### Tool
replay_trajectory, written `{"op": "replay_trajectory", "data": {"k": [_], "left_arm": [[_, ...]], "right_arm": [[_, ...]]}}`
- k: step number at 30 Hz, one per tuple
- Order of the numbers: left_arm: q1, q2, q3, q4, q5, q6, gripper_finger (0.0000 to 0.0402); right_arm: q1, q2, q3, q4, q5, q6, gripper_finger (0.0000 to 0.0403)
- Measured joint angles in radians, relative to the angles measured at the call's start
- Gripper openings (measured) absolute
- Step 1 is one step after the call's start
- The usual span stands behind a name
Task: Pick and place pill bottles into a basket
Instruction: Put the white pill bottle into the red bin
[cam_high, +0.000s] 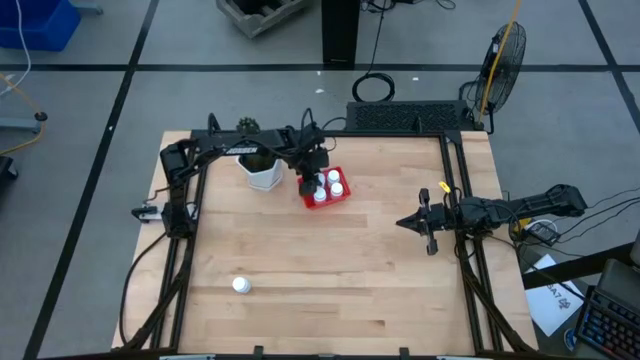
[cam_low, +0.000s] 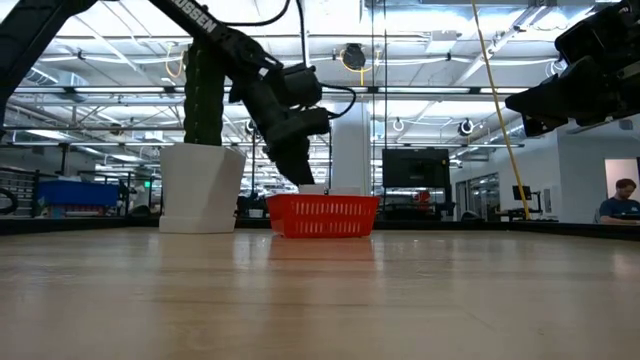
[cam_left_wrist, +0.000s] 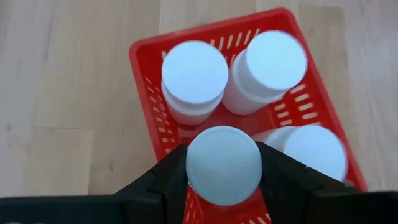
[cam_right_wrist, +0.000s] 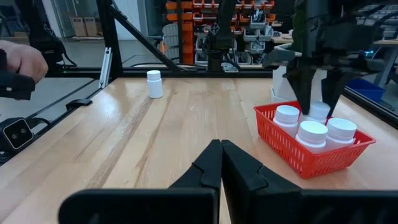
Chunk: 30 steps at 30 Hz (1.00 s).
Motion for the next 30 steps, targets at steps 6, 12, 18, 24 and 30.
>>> {"op": "replay_trajectory", "data": {"k": [6,12,18,24,30], "left_arm": [[0.000,-0.002,-0.049,0.076,0.002,-0.005,0.0175],[-0.002,-0.003,-0.071,0.114,-0.001,-0.025,0.0200],[-0.006,-0.002,-0.071,0.114,-0.002,-0.026,0.0190],[-0.006,-0.002,-0.071,0.111,-0.003,-0.044,0.0201],[-0.008,-0.002,-0.071,0.109,-0.059,-0.059,0.0208]], "right_arm": [[0.000,0.000,0.000,0.000,0.000,0.000,0.0000],[0.000,0.000,0.000,0.000,0.000,0.000,0.0000],[0.000,0.000,0.000,0.000,0.000,0.000,0.0000],[0.000,0.000,0.000,0.000,0.000,0.000,0.0000],[0.000,0.000,0.000,0.000,0.000,0.000,0.0000]]}}
